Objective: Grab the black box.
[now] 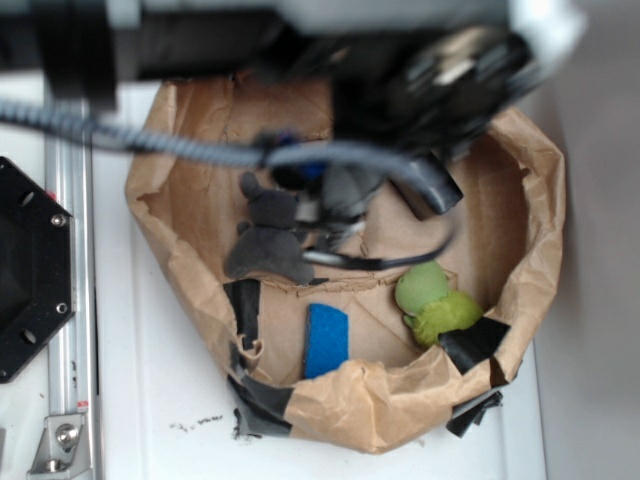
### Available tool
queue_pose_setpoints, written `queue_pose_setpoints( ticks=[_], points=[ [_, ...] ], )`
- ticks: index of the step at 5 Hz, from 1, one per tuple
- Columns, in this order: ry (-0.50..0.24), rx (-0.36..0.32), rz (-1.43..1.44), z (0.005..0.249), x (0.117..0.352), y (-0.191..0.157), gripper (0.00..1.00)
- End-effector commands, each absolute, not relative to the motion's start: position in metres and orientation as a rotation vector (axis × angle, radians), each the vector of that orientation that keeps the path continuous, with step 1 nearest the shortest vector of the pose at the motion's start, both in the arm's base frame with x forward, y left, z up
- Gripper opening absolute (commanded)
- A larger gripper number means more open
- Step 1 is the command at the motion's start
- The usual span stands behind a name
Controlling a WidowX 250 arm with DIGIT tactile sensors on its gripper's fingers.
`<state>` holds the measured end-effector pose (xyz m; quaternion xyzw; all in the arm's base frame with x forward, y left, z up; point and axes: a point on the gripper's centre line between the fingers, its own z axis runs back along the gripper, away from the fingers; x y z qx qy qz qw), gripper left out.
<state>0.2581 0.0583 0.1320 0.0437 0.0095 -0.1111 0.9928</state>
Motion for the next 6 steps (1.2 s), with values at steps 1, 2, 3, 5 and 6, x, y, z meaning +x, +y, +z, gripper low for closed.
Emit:
queue_pose_setpoints(
  ticks=[1,2,3,5,6],
  points=[
    [-0.14,0.095,-0.447,0.109,0.252,0.043,1.0],
    [-0.142,0.159,-0.461,0.097,0.263,0.043,1.0],
    [-0.127,0.152,-0.463,0.094,0.289,0.045,1.0],
    [-0.098,0.165,-0.557,0.08,0.324,0.02,1.0],
    [-0.051,0.201,-0.548,0.058,0.34,0.035,1.0]
  ],
)
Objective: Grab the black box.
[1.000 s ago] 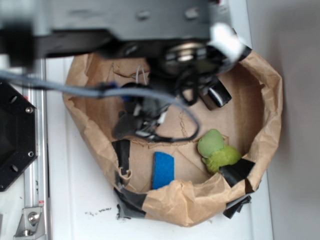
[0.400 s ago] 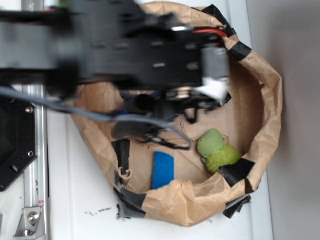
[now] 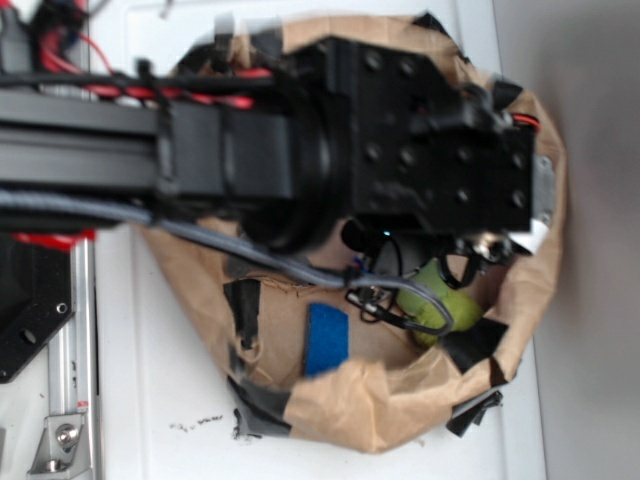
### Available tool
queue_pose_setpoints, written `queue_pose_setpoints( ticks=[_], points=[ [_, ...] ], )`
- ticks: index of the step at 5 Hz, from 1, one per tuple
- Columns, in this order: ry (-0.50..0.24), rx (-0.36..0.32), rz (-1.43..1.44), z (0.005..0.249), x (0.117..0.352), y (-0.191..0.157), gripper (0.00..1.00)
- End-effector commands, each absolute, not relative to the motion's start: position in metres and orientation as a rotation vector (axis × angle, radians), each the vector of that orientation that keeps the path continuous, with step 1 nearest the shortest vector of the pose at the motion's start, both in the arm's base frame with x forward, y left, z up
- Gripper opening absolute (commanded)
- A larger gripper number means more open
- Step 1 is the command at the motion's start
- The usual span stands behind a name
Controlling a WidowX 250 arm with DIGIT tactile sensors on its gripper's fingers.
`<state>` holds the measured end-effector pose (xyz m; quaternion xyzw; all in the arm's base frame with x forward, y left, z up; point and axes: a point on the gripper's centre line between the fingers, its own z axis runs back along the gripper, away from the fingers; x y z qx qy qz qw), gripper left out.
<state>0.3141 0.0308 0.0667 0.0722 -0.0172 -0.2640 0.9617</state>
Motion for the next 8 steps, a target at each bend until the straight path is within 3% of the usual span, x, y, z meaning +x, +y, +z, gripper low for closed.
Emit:
queue_pose_setpoints(
  ticks=[1,2,3,4,6,7,8],
  points=[
    [0.026,0.203,-0.556,0.036,0.332,0.053,1.0],
    [0.067,0.113,-0.635,0.029,0.302,0.049,1.0],
    [0.027,0.052,-0.708,0.053,0.273,0.033,1.0],
    [-0.016,0.033,-0.725,0.072,0.26,0.026,1.0],
    [0.03,0.062,-0.632,0.058,0.286,0.039,1.0],
    [0.067,0.043,-0.64,0.041,0.293,0.037,1.0],
    [0.156,-0.098,-0.691,0.025,0.278,0.022,1.0]
  ],
)
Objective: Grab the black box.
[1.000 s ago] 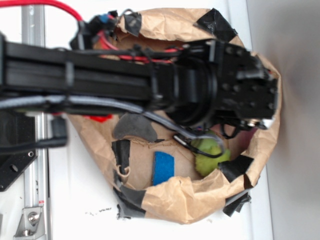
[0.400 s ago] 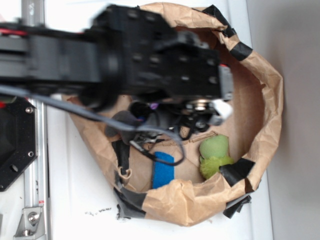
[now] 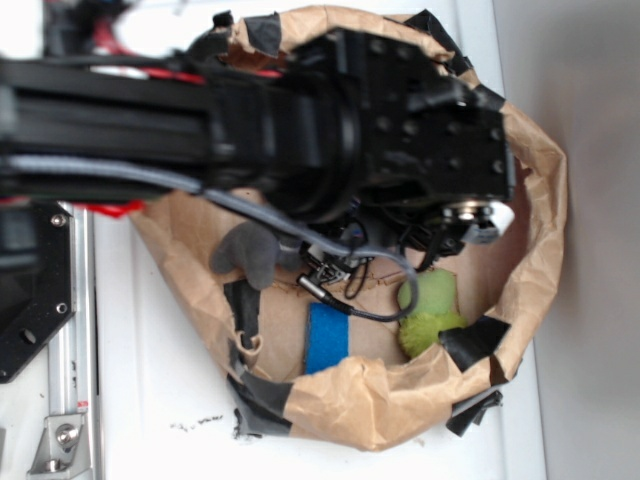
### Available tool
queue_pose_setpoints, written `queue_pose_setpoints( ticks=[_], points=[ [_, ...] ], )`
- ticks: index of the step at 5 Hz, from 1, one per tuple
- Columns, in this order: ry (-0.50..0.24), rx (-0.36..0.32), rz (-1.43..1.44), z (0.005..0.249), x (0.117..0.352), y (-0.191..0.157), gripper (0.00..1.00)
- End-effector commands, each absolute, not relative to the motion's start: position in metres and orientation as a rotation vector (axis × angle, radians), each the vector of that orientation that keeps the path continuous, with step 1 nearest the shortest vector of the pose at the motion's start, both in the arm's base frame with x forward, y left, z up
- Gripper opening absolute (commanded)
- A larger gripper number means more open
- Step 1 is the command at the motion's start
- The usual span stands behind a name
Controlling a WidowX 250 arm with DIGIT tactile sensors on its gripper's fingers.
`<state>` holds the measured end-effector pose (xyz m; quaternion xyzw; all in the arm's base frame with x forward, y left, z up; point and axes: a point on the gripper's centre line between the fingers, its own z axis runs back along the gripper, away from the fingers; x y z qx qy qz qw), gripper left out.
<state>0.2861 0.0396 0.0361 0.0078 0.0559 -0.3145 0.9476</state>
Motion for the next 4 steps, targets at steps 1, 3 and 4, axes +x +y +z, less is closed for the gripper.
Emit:
queue_pose_setpoints(
  ticks=[1,3,4],
  points=[
    [0.141,-0.15,-0.662,0.035,0.268,0.019,1.0],
    [0.081,-0.118,-0.677,0.049,0.26,0.015,1.0],
    [0.098,-0.039,-0.681,0.033,0.261,0.008,1.0]
  ],
)
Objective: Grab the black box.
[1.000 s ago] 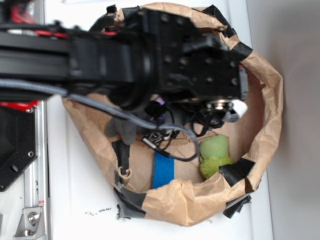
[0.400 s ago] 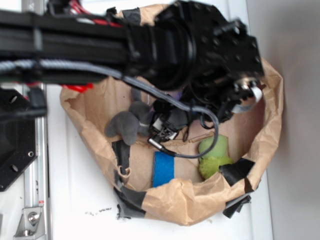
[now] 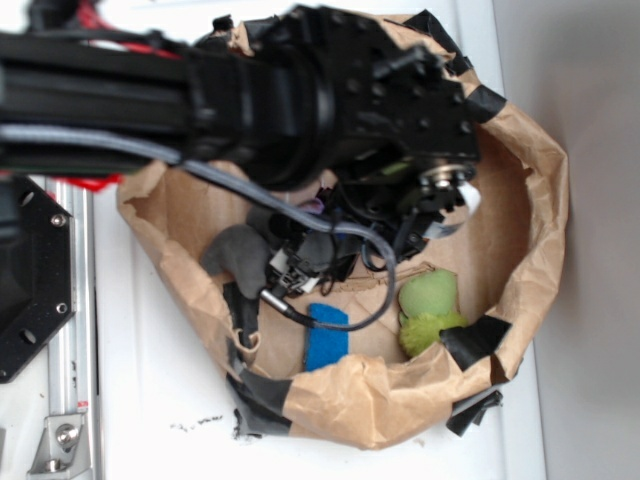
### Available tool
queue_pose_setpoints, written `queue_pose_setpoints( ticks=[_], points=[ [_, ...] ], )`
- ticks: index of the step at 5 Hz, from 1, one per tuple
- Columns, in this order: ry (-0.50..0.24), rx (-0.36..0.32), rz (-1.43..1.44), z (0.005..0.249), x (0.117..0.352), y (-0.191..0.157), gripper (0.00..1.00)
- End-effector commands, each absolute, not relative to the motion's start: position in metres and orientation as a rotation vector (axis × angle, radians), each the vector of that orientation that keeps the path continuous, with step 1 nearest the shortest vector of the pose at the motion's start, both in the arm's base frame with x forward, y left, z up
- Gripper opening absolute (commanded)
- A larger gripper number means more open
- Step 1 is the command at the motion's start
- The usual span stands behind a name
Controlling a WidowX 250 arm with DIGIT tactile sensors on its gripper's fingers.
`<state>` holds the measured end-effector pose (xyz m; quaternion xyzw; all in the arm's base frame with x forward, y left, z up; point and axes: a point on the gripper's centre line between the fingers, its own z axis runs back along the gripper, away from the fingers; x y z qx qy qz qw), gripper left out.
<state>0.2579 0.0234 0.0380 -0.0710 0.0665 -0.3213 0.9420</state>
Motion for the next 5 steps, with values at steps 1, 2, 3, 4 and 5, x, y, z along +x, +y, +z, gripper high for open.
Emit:
queue_pose_setpoints(
  ticks=[1,2,3,4,5],
  points=[
    [0.128,-0.017,-0.686,0.013,0.267,0.003,1.0],
    [0.16,0.0,-0.637,-0.007,0.275,0.01,0.0],
    [0.142,0.014,-0.606,0.0,0.277,0.016,0.0],
    [0.092,-0.003,-0.552,0.024,0.281,0.028,0.0],
    [0.003,-0.002,-0.45,0.071,0.284,0.058,0.0]
  ],
)
